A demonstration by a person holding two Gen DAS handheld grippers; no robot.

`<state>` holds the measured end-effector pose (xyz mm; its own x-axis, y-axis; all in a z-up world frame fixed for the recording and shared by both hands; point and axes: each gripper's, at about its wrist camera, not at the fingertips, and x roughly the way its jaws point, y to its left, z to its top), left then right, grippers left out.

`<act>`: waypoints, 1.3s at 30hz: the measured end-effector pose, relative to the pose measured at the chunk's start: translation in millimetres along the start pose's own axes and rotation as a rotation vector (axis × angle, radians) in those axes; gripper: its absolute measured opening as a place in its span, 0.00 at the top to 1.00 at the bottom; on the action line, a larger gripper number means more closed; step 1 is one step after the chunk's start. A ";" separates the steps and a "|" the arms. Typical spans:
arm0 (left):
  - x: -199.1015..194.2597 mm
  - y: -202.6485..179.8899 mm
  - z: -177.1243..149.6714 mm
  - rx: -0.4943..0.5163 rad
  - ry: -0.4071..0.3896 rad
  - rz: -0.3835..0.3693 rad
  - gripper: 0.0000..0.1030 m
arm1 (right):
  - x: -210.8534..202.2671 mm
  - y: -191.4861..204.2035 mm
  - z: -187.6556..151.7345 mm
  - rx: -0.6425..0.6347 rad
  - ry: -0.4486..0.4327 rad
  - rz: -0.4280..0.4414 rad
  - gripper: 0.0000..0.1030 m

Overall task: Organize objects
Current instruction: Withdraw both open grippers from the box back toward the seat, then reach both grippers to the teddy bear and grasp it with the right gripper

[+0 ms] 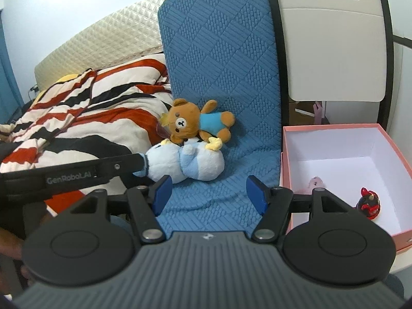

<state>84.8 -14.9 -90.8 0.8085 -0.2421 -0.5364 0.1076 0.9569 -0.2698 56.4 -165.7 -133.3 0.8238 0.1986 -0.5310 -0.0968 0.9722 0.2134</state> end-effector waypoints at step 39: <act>206.7 120.9 -9.9 -0.444 0.069 -0.011 0.04 | 168.6 -29.7 65.9 -0.298 0.059 0.001 0.06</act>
<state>259.2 49.1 -242.2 0.7667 -0.2767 -0.5793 -0.1544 0.7964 -0.5847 235.0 -169.3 -175.2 0.7907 0.1983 -0.5792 -0.2647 0.9638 -0.0315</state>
